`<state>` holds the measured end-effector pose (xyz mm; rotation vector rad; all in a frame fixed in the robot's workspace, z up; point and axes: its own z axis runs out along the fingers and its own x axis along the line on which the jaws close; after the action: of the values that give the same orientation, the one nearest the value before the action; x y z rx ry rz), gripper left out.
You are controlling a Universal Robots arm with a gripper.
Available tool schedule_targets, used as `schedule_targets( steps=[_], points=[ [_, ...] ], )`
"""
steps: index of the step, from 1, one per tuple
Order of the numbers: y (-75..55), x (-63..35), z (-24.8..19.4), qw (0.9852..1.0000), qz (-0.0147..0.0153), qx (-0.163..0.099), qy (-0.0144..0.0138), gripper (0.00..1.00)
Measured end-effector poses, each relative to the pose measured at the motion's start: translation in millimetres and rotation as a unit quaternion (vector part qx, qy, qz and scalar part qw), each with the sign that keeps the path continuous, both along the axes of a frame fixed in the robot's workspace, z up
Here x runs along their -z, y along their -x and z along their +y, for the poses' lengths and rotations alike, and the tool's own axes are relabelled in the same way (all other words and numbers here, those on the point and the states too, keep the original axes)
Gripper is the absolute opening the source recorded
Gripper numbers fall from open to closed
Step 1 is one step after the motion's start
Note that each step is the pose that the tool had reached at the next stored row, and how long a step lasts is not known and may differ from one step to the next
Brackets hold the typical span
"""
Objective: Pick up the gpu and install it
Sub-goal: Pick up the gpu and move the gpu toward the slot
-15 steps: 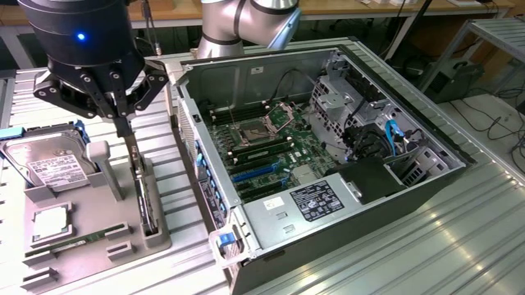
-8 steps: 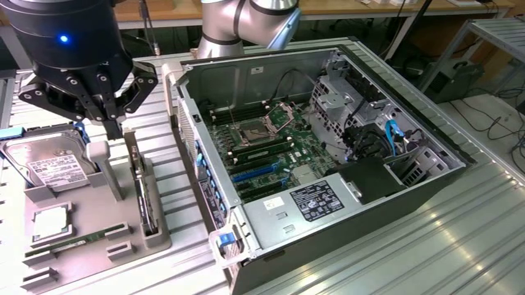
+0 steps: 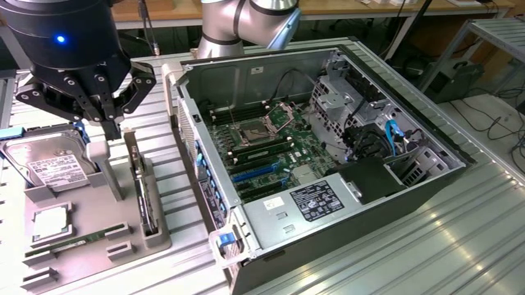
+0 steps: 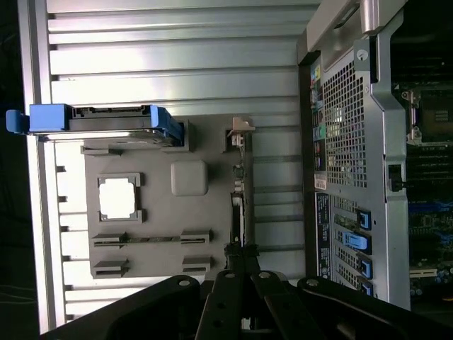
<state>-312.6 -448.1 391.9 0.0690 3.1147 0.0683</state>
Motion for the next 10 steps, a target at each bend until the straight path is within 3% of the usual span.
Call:
schedule_targets(
  steps=[9, 10],
  points=[
    [0.0, 0.0, -0.1, 1.0000, 0.0000, 0.000, 0.0000, 0.11],
    [0.0, 0.0, -0.1, 1.0000, 0.0000, 0.000, 0.0000, 0.17]
  ],
)
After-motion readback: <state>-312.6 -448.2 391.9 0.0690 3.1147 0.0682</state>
